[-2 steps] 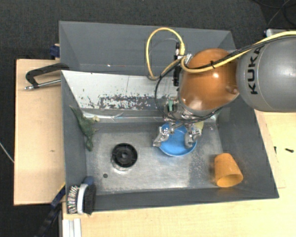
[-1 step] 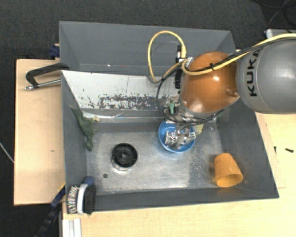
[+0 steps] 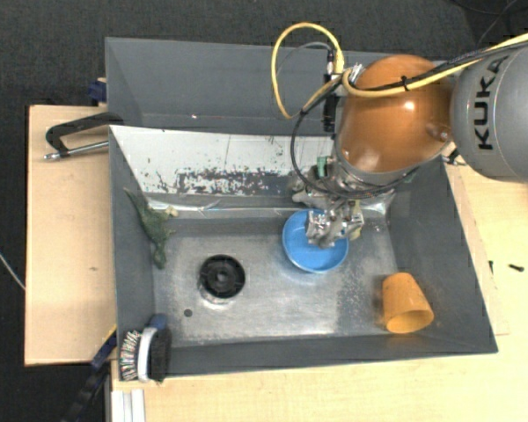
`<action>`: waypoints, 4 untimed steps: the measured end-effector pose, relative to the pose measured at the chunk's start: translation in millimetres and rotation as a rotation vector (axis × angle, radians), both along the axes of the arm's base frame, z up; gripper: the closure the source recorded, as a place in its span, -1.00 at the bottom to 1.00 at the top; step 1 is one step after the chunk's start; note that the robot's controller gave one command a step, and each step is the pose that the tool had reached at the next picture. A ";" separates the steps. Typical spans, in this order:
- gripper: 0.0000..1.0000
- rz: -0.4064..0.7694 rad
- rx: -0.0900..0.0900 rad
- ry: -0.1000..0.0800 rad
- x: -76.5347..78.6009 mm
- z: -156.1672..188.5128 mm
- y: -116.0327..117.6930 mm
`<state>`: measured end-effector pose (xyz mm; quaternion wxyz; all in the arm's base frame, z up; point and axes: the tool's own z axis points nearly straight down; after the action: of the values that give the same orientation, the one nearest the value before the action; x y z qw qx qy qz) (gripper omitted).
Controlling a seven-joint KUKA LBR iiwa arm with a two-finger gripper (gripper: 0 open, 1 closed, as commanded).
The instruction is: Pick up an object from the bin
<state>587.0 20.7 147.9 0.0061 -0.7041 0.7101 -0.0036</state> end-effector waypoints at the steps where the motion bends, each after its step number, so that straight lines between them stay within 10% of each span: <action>1: -1.00 0.000 0.000 0.010 -2.1 -4.5 0.1; 2: -1.00 0.543 -0.005 0.015 1.8 -59.6 5.2; 3: -1.00 0.636 -0.006 0.014 -13.0 -72.5 -54.5; 4: 1.00 0.638 -0.004 0.011 -12.0 -70.1 -51.3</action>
Offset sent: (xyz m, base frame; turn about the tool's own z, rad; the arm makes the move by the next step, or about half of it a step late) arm 0.0000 0.0000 0.0000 0.0000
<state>575.0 -30.5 77.7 0.0015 -0.8912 0.4537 0.0011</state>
